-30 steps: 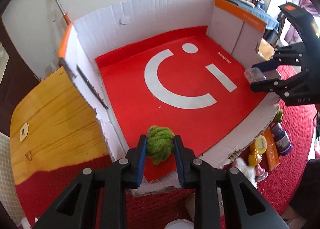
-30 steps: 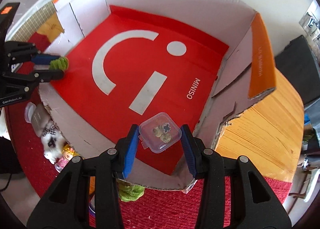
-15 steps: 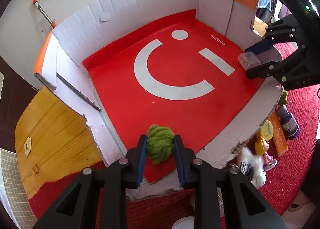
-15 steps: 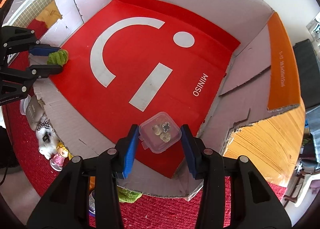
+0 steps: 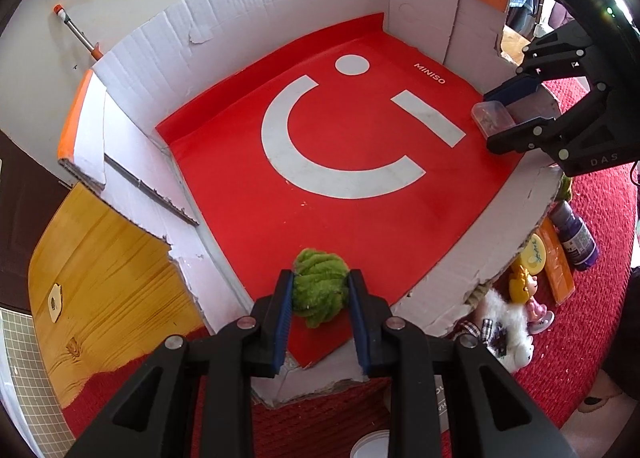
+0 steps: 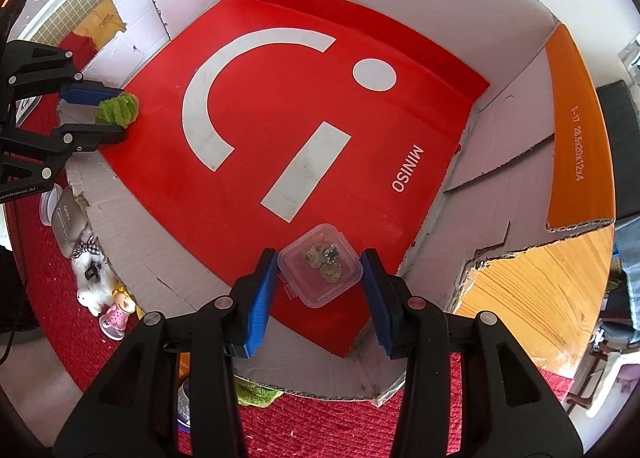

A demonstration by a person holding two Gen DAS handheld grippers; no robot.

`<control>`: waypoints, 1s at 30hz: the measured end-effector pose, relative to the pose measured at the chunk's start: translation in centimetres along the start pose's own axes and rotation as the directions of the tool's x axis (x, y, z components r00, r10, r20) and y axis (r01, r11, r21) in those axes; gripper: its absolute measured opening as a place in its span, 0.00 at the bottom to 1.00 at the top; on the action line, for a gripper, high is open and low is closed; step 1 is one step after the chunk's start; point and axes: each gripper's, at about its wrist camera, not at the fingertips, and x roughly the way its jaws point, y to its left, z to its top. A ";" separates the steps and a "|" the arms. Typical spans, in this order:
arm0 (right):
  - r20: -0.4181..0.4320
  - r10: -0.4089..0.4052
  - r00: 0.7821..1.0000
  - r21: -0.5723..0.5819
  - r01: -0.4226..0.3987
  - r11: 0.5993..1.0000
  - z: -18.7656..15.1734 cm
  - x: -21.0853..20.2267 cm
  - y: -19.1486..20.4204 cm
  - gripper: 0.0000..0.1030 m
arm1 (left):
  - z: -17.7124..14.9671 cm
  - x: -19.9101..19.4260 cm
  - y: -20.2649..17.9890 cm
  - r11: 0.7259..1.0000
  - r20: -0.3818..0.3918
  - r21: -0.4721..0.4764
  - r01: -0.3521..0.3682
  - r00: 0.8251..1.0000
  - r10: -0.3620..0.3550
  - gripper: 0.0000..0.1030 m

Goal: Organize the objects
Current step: 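Open the right tool to drop the clear box while the left tool releases the green ball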

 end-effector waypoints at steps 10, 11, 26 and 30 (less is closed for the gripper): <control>-0.001 -0.010 1.000 -0.004 0.010 1.000 -1.4 -0.3 0.3 0.41 | -0.1 -0.4 0.5 1.000 0.002 0.003 0.009 1.000 -0.009 0.28; -0.002 -0.011 1.000 -0.006 0.011 1.000 -1.6 -0.3 0.4 0.41 | -0.2 -0.5 0.5 1.000 0.003 0.004 0.008 1.000 -0.008 0.29; 0.009 -0.024 1.000 -0.025 0.025 0.999 -3.6 -1.3 0.9 0.55 | 0.1 -0.2 0.2 1.000 0.008 0.004 0.015 1.000 -0.015 0.34; 0.010 -0.025 1.000 -0.025 0.025 0.999 -4.4 -1.5 0.9 0.55 | 0.2 -0.3 0.2 1.000 0.013 0.002 0.020 1.000 -0.020 0.38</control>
